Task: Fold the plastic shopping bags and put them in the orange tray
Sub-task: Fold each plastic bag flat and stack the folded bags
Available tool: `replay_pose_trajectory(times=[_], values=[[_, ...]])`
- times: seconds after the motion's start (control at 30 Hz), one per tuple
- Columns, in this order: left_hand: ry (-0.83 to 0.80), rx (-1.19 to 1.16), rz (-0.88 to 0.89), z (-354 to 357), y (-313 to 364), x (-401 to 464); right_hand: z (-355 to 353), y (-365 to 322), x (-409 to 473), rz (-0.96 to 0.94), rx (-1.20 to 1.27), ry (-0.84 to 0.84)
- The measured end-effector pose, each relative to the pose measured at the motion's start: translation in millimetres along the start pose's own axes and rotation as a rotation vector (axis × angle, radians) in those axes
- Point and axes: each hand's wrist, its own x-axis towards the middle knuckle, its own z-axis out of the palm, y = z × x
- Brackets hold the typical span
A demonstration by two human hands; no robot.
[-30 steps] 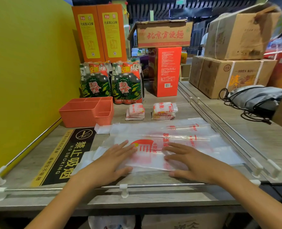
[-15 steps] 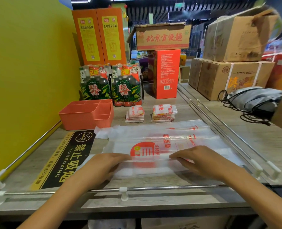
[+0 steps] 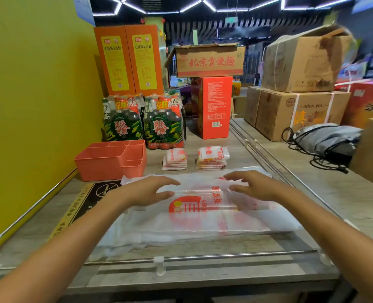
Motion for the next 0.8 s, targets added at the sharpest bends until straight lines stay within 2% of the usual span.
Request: replay_pose_trajectory(times=[0.23, 0.4, 0.53, 0.7, 0.8], values=[[-0.138, 0.031, -0.172, 12.0, -13.1, 74.2, 17.6, 8.7, 44.5, 0.183, -0.15, -0.135], [-0.155, -0.01, -0.224, 12.1, -18.7, 82.9, 16.8, 13.7, 55.6, 0.19, -0.16, -0.129], [-0.095, -0.047, -0.182, 12.2, -19.7, 86.4, 20.2, 12.3, 55.1, 0.113, -0.152, -0.067], [0.114, -0.032, -0.039, 11.9, -20.4, 87.6, 19.1, 10.8, 54.8, 0.088, -0.116, -0.033], [0.186, 0.015, 0.057, 4.8, -15.0, 80.9, 13.3, 8.9, 53.7, 0.073, -0.121, -0.003]])
